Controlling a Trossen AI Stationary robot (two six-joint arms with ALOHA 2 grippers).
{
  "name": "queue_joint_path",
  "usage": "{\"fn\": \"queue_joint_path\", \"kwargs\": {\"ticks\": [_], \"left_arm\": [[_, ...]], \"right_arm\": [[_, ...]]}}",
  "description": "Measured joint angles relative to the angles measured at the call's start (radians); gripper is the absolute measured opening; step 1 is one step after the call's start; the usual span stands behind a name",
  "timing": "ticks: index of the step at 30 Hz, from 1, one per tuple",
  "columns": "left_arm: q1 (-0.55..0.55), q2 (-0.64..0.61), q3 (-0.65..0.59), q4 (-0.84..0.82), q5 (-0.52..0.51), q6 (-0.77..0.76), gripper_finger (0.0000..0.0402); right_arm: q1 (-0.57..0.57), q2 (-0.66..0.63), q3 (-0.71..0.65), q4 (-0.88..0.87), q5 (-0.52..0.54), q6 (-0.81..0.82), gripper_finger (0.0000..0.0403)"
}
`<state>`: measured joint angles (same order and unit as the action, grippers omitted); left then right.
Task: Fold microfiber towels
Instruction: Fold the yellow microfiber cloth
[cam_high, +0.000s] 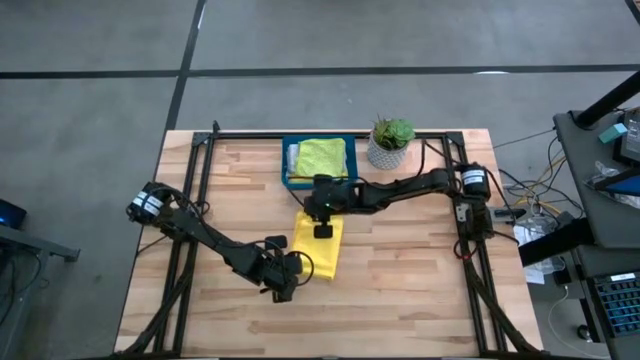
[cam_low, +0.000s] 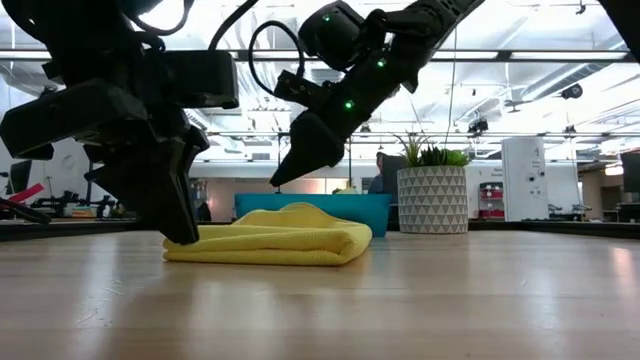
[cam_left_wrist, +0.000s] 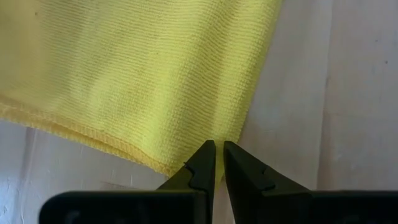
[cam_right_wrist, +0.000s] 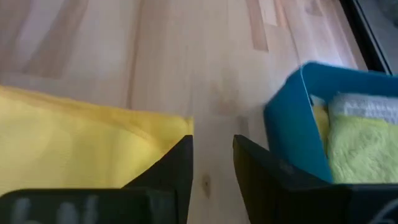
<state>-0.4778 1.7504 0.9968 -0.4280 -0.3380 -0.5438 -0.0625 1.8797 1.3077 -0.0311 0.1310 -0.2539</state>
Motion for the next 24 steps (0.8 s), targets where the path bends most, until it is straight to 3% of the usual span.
{"fn": "queue_joint_path", "kwargs": {"ticks": [5, 13, 24], "left_arm": [[0.000, -0.043, -0.001, -0.001, 0.000, 0.000, 0.0019], [0.009, -0.136, -0.002, -0.003, -0.012, -0.001, 0.0019], [0.174, -0.186, -0.002, 0.000, -0.036, -0.064, 0.0019]], "right_arm": [[-0.006, -0.035, -0.007, -0.061, -0.001, -0.008, 0.0102], [0.006, -0.146, -0.159, -0.036, -0.038, 0.000, 0.0074], [0.012, -0.358, -0.444, 0.211, -0.087, 0.010, 0.0059]]}}
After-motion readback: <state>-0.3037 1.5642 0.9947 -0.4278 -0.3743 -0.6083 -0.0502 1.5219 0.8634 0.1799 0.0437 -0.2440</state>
